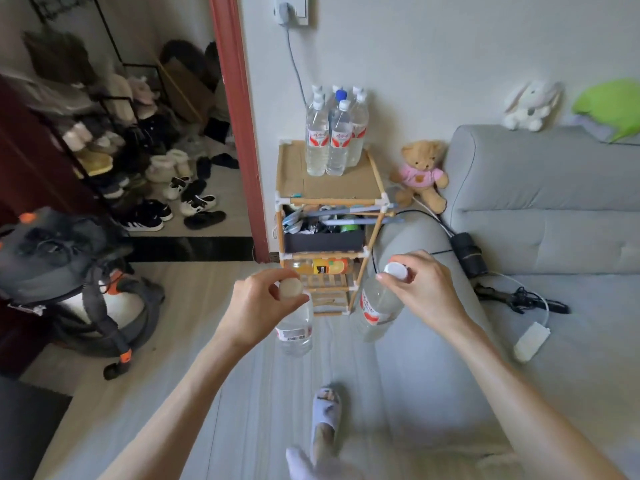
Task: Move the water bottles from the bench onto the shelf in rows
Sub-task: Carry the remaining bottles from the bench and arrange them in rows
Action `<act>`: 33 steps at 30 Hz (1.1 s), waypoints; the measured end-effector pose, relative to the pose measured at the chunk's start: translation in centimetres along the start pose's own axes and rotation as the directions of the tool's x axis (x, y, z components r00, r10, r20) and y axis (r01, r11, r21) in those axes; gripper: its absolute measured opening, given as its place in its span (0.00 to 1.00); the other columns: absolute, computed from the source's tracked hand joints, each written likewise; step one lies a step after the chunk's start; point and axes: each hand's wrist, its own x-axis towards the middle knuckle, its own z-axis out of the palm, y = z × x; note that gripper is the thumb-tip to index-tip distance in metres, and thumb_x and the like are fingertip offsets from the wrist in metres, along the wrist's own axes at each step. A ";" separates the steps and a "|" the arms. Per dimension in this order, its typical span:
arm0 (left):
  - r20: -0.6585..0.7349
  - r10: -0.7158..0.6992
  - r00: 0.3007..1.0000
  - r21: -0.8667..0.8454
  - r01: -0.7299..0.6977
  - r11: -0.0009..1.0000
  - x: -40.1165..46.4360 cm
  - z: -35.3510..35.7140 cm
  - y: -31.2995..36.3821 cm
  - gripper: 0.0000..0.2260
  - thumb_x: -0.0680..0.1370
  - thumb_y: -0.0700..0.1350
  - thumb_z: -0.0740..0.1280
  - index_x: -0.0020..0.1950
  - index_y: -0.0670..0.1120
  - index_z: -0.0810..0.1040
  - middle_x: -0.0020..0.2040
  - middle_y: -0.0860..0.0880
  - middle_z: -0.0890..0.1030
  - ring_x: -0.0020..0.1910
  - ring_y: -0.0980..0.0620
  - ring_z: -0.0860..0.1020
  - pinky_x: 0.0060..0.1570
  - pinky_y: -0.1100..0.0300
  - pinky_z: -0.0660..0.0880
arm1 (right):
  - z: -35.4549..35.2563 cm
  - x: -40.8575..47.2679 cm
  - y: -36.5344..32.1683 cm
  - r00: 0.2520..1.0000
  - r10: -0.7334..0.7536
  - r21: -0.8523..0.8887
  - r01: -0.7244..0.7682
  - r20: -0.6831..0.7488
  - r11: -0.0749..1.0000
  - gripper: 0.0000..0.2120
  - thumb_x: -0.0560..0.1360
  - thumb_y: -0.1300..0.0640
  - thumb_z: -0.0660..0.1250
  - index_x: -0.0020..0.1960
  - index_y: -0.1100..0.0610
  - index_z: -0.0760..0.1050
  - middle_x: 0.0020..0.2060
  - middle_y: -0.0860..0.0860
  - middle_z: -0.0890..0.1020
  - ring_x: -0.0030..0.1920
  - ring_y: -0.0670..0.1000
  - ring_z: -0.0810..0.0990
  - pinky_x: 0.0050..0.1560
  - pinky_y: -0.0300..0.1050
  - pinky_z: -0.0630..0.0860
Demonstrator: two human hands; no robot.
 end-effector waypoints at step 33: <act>0.089 0.022 0.996 -0.082 -0.014 0.996 47.9 5.6 -0.3 0.13 0.68 0.45 0.74 0.52 0.49 0.79 0.32 0.58 0.72 0.31 0.65 0.72 0.34 0.76 0.68 | 5.9 50.4 6.8 0.998 0.040 -0.068 -0.036 0.057 0.997 0.11 0.69 0.55 0.71 0.49 0.58 0.79 0.46 0.56 0.78 0.49 0.56 0.76 0.46 0.39 0.64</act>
